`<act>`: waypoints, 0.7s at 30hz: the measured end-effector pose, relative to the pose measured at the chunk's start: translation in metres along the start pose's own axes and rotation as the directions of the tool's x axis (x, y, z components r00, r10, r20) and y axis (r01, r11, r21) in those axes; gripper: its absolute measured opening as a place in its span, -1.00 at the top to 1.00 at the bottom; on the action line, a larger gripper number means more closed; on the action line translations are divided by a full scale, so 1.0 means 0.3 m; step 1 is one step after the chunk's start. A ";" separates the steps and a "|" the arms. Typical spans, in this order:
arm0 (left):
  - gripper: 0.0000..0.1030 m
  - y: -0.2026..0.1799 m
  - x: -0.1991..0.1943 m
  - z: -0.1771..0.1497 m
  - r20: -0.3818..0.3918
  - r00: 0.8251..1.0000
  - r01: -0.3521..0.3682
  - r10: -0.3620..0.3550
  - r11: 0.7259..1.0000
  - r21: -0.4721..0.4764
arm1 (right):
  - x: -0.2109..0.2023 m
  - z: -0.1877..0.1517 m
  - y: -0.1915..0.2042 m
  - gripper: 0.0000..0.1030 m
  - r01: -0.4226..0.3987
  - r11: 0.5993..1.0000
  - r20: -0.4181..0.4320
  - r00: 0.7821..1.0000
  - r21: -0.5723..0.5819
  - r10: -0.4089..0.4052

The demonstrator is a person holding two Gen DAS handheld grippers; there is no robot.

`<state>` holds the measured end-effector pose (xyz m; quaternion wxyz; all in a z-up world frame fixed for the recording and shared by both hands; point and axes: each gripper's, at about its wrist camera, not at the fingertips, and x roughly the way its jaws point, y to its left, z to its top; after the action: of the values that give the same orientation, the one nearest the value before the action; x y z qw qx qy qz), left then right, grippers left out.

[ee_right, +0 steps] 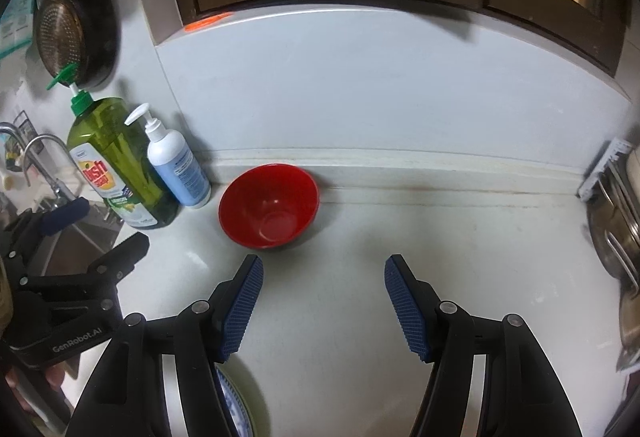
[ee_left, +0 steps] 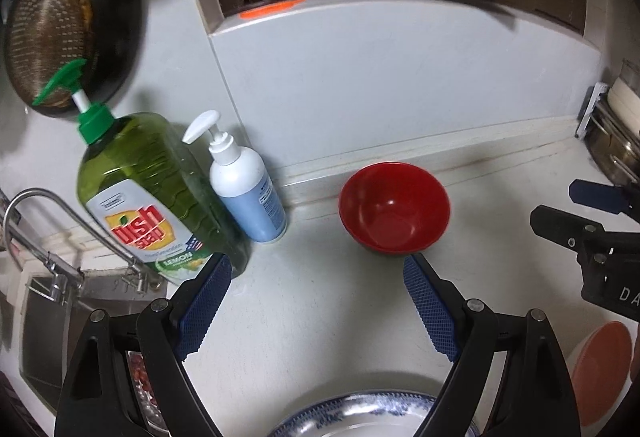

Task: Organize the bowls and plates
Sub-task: 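Move both open grippers to the red-and-black bowl by the soap bottles, then close the left gripper on the red bowl rim while the right gripper clamps it too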

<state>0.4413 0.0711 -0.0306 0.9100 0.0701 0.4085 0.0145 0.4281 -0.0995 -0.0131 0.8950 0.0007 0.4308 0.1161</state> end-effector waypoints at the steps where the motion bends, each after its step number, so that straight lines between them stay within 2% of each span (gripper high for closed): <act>1: -0.71 0.001 0.024 0.006 -0.009 1.000 0.002 -0.002 1.000 0.006 | 0.015 0.008 0.001 -0.25 0.002 1.000 -0.008 1.000 0.002 -0.002; 21: -0.66 0.001 0.339 0.062 -0.107 0.992 0.064 -0.060 0.997 0.040 | 0.320 0.118 0.011 -0.24 0.015 1.000 -0.153 0.988 -0.007 -0.016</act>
<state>0.5228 0.0778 -0.0937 0.8853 0.0761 0.4584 -0.0188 0.5126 -0.0727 -0.0646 0.8600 -0.0142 0.4980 0.1100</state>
